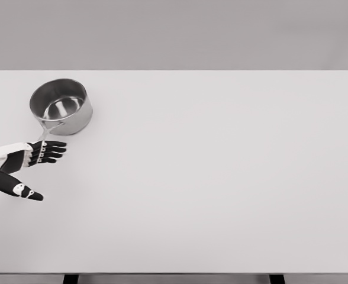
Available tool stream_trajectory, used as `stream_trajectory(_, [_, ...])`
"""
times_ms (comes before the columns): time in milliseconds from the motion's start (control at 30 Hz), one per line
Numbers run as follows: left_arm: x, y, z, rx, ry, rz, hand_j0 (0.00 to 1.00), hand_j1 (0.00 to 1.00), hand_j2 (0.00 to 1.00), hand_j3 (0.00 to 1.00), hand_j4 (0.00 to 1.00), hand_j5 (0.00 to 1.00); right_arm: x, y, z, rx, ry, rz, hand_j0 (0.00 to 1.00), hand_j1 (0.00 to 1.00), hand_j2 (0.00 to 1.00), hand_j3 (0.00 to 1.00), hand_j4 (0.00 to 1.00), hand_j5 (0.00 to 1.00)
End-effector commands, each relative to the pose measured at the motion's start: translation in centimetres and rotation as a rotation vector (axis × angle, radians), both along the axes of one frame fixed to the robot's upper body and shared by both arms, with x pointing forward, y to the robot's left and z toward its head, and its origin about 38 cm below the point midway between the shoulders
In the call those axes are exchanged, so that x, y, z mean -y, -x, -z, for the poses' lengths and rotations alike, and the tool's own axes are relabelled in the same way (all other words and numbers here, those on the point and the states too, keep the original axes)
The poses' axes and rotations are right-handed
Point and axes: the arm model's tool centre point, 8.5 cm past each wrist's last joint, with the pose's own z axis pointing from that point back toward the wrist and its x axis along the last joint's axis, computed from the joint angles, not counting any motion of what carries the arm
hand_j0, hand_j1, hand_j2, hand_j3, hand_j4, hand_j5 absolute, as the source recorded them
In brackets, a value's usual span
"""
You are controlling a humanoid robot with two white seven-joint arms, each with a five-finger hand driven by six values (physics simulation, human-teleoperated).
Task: Rotate pot handle
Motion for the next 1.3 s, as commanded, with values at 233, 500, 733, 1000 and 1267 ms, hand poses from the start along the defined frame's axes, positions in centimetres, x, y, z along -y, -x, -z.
stream_trajectory(233, [-1.9,-0.3,0.1,-0.005,-0.046,-0.042,1.00,1.00,1.00,1.00,1.00,1.00,0.0,0.0,0.0,-0.001,-0.001,-0.001,1.00,1.00,1.00,1.00,1.00,1.00])
stream_trajectory(500, [-2.9,-0.8,-1.1,0.039,-0.096,-0.057,1.00,1.00,1.00,1.00,1.00,1.00,0.0,0.0,0.0,0.000,-0.001,0.000,1.00,1.00,1.00,1.00,1.00,1.00])
stream_trajectory(733, [-3.9,-1.1,-1.2,0.057,-0.141,-0.074,1.00,1.00,1.00,1.00,1.00,1.00,0.0,0.0,0.0,0.000,-0.001,0.000,1.00,1.00,1.00,1.00,1.00,1.00])
stream_trajectory(1000, [-5.6,-1.4,-1.0,0.059,-0.203,-0.105,1.00,1.00,1.00,1.00,1.00,1.00,0.0,0.0,0.0,0.000,0.001,0.000,1.00,1.00,1.00,1.00,1.00,1.00])
stream_trajectory(1267, [-7.1,-1.6,-1.1,0.071,-0.249,-0.141,1.00,1.00,1.00,1.00,1.00,1.00,0.0,0.0,0.0,0.000,-0.001,-0.001,1.00,1.00,1.00,1.00,1.00,1.00])
